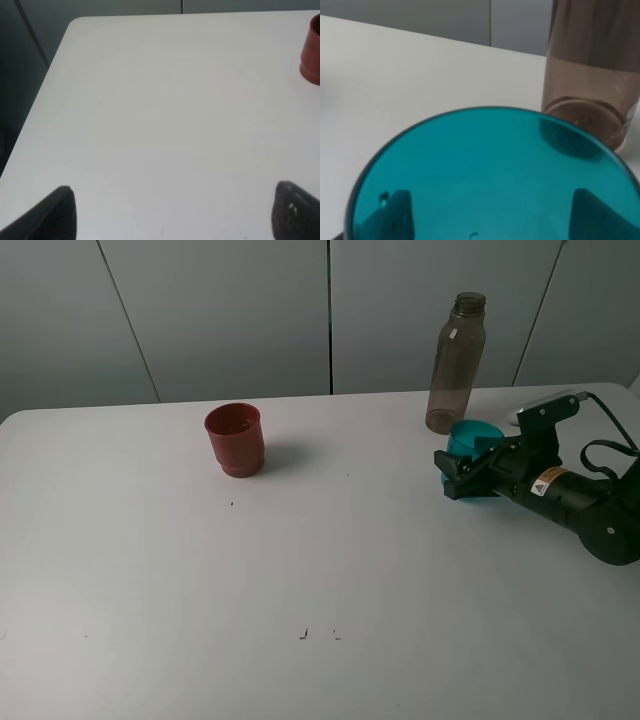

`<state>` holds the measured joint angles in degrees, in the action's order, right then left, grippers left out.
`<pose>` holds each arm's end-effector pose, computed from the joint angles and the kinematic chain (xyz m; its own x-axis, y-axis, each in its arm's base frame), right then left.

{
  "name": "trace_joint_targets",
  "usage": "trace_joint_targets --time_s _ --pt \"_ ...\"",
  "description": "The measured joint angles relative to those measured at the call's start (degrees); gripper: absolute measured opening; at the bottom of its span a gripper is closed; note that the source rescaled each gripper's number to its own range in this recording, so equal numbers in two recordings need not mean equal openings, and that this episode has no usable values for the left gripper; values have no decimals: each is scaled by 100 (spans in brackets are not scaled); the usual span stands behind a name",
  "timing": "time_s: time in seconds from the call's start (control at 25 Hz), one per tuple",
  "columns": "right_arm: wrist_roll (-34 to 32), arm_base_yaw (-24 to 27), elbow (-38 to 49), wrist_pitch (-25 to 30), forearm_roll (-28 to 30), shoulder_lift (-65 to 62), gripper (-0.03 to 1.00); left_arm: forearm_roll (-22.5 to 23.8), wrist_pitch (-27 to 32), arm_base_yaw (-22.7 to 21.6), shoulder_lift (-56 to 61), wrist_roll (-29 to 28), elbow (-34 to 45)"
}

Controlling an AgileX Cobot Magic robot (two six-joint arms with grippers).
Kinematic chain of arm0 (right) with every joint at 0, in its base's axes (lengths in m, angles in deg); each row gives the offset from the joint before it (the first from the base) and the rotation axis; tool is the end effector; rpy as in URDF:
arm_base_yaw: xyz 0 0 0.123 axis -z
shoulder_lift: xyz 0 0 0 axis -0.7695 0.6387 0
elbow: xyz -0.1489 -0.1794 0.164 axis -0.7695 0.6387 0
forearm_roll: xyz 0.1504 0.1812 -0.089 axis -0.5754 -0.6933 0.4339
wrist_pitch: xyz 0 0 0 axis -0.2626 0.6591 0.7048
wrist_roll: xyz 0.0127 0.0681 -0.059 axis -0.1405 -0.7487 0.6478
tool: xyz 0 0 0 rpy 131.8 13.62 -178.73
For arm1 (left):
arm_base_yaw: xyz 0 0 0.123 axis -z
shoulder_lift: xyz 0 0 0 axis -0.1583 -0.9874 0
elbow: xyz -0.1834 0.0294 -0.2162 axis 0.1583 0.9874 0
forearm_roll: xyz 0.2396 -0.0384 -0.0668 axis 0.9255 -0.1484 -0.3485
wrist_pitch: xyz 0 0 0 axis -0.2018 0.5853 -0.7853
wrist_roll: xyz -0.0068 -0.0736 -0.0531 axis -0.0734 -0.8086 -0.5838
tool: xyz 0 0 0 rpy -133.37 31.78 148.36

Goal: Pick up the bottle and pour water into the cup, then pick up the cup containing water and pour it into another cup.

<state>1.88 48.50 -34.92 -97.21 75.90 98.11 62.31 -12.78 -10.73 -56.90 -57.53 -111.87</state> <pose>0.2987 0.0445 0.0491 -0.3224 -0.1201 -0.9390 -0.4289 0.9028 0.0318 -0.0086 0.0074 0.2786 -0.4654 -0.0109 -0.8850 -0.1009 0.9941 0.0408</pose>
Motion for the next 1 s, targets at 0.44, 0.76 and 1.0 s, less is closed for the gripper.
trace_joint_targets --time_s 0.44,0.76,1.0 --pt "-359 0 189 -67 54 -100 99 0 0 0 0 0 0" --pt "-209 0 943 923 16 -1195 100 0 0 0 0 0 0" --pt "-592 0 1179 2574 16 -2801 100 0 0 0 0 0 0"
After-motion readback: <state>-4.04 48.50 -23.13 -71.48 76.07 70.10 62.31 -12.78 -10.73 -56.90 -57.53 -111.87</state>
